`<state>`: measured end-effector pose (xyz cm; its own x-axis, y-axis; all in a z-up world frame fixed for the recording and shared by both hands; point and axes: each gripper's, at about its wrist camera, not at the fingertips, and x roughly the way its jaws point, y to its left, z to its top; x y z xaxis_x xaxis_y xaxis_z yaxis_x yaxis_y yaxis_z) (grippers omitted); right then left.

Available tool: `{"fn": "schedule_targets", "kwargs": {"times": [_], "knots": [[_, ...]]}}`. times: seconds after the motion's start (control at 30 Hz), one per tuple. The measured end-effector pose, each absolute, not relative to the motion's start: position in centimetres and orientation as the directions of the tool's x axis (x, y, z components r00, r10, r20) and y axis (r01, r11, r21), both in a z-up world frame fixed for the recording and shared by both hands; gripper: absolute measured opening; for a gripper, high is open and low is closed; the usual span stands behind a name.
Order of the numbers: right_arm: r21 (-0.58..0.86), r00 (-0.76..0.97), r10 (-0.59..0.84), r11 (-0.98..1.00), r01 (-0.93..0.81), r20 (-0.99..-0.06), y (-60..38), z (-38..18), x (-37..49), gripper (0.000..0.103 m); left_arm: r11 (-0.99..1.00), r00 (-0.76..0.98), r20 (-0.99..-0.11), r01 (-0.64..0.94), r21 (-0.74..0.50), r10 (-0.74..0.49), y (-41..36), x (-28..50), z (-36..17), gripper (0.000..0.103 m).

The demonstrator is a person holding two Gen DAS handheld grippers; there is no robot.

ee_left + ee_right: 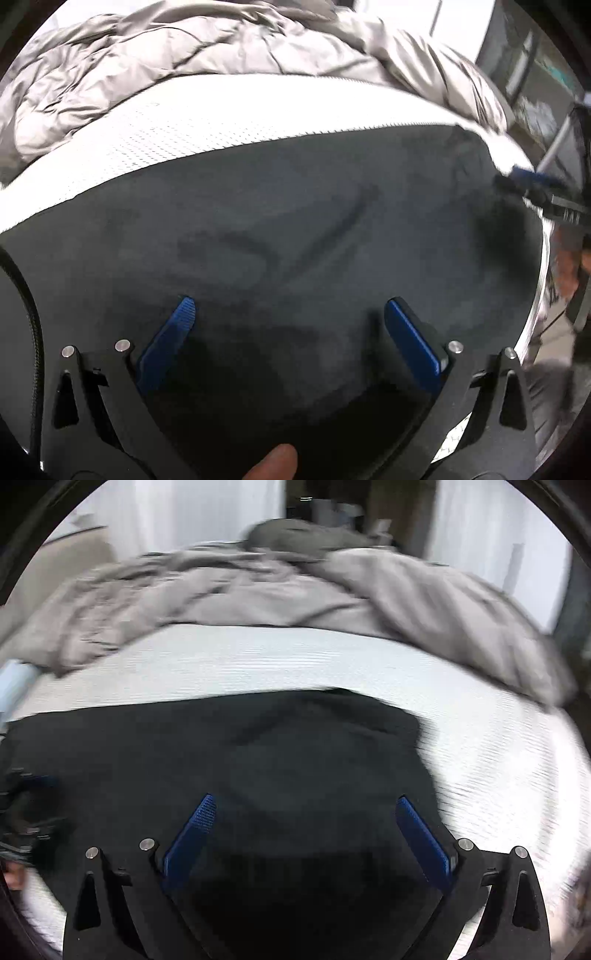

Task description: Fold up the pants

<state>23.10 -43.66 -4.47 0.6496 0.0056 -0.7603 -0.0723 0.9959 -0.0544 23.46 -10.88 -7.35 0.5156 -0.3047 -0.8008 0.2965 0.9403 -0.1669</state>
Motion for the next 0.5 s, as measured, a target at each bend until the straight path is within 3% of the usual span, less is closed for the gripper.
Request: {"fn": "schedule_targets", "kwargs": {"times": [0.13,0.23,0.37,0.43,0.5], "knots": [[0.026,0.546,0.158,0.970,-0.242,-0.822,-39.5,-7.2,25.2,0.099,0.950,0.492,-0.824,0.266,-0.165,-0.281,-10.0,24.0,-8.2,0.102],[-0.159,0.538,0.035,0.937,-0.311,-0.842,-38.3,-10.2,25.5,0.099,0.957,0.492,-0.833,0.255,-0.139,-0.252,-10.2,24.1,-8.8,0.102],[-0.184,0.561,-0.056,0.967,-0.174,-0.826,-45.7,-9.9,25.4,0.100,0.964,0.499,-0.834,0.230,-0.133,-0.234,-10.0,24.4,-9.0,0.102],[-0.288,0.556,-0.243,0.958,0.008,-0.795,-49.6,-9.9,25.3,0.101,0.965,0.498,-0.835,0.219,-0.141,-0.235,-9.8,24.6,-9.0,0.102],[-0.235,0.546,-0.225,0.970,0.052,-0.807,-51.8,-9.9,25.4,0.101,0.965,0.493,-0.837,0.217,-0.145,-0.236,-9.7,24.7,-8.9,0.102]]}}
